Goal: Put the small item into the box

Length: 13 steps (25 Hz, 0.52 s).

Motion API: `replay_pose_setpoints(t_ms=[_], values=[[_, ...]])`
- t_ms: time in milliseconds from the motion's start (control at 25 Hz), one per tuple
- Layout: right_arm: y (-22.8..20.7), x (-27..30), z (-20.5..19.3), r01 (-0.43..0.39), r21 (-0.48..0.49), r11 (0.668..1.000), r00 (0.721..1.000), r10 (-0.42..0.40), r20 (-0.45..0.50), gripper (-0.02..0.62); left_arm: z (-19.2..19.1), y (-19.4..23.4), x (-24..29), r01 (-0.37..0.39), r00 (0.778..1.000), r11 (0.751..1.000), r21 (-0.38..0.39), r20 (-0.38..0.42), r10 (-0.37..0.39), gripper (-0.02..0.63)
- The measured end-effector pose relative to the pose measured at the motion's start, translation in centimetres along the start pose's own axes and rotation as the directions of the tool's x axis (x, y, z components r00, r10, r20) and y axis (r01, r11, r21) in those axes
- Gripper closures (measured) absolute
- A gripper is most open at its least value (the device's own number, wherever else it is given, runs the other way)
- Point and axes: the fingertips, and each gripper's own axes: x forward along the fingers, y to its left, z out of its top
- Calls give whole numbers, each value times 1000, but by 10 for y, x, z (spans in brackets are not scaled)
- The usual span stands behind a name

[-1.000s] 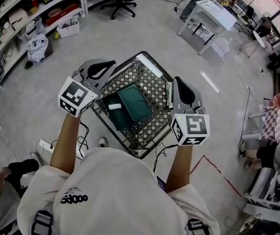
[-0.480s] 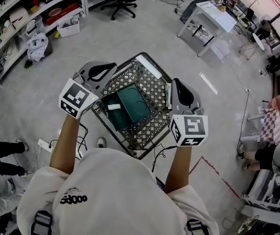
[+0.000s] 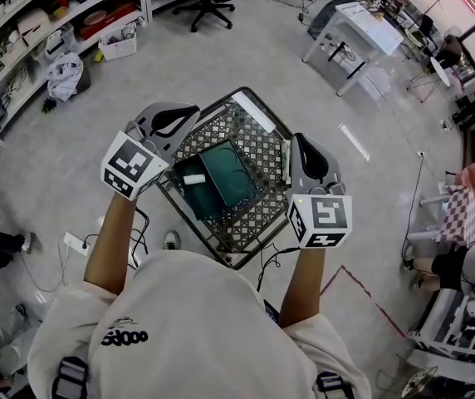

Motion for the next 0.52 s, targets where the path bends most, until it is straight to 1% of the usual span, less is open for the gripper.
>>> replay_pose_setpoints(t_ms=[200,520], values=[[3,-1,-1,-7,-1,1000,1000,7,-5,585,2,-1,-2,4,1000,1000,-5,10,-4,600],[5,-2,-5,-17,-3,1000,1000,17,-16,586,-1,-6,1,17,1000,1000,-4,4,-17,600]])
